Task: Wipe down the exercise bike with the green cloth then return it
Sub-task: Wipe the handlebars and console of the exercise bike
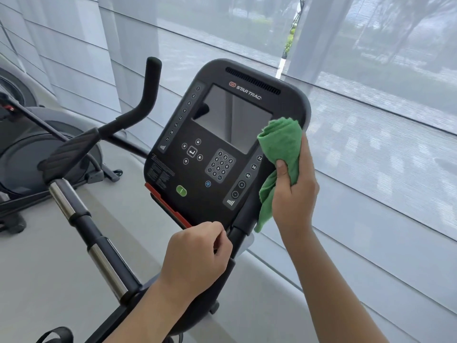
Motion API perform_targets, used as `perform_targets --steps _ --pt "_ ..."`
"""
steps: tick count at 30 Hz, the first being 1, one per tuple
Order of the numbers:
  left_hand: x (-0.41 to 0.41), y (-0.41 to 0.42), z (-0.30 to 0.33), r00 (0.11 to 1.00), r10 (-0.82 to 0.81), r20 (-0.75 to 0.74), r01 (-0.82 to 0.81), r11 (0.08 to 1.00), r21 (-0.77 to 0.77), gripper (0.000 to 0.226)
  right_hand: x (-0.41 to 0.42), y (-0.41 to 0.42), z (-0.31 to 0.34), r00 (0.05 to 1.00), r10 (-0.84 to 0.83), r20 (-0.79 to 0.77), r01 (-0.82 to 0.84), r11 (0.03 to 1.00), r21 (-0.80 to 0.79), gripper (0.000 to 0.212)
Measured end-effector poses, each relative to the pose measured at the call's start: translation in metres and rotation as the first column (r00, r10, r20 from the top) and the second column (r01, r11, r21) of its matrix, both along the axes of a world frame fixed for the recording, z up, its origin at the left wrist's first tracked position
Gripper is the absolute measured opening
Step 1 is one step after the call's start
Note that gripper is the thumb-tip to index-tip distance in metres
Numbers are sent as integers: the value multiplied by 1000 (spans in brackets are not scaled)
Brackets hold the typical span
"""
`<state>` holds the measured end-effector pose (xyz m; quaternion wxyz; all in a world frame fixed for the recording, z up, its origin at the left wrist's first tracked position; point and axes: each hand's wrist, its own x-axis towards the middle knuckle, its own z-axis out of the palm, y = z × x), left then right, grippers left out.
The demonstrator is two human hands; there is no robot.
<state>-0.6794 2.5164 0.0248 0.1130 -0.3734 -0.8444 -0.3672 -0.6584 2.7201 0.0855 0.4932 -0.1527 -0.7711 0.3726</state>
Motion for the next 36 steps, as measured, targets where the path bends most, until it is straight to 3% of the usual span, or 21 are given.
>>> perform_targets --steps 6,11,16,21,25,29,36 --pt "1 1 2 1000 23 -12 -24 999 -36 32 31 -26 -58 995 43 92 -23 977 -211 65" --pt "4 2 5 999 34 -35 -36 999 -41 31 43 -45 -70 995 36 92 -10 963 -269 62" --pt "6 0 5 1000 11 -11 -11 1000 -10 30 50 -63 -73 994 24 105 2 972 -234 58" --pt "1 -7 -2 976 -84 201 60 991 119 21 64 -85 -74 986 53 160 -13 970 -242 55" --pt "4 -25 -8 948 -154 279 105 978 182 16 75 -101 -75 969 54 240 -1 976 -217 55" --pt "10 -48 -18 931 -179 317 142 980 136 27 84 -118 -78 955 26 295 27 984 -174 55" --pt "23 -82 -32 957 -136 255 133 991 28 37 97 -144 -84 946 -26 322 69 990 -124 50"
